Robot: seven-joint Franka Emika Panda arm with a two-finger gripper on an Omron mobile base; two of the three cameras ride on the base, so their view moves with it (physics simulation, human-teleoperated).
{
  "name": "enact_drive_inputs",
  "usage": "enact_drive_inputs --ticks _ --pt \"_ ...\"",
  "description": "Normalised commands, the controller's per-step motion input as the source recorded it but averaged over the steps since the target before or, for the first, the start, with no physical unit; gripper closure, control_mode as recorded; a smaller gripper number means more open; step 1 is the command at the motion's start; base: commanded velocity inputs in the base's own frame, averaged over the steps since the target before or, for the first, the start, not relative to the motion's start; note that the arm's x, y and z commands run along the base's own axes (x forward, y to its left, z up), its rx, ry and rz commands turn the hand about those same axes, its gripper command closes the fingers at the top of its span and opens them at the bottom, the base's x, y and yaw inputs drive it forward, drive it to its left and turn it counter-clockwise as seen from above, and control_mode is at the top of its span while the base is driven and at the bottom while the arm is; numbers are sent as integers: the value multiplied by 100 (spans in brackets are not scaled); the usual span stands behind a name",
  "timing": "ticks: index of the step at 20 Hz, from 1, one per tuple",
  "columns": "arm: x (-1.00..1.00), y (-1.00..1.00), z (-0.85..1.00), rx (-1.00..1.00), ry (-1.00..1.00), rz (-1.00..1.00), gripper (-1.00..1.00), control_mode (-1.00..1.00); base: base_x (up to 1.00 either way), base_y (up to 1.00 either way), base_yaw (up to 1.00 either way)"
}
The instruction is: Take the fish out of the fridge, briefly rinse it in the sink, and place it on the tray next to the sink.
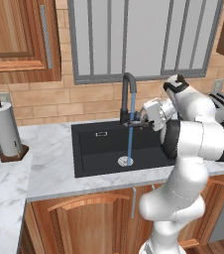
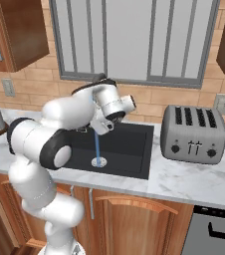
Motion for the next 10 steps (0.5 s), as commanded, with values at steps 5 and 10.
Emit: enact_drive_inputs --ticks 5,10 --pt "-100 19 51 -59 -50 -3 100 -100 0 0 0" --pt "-100 5 50 -61 -42 -8 100 -100 0 0 0"
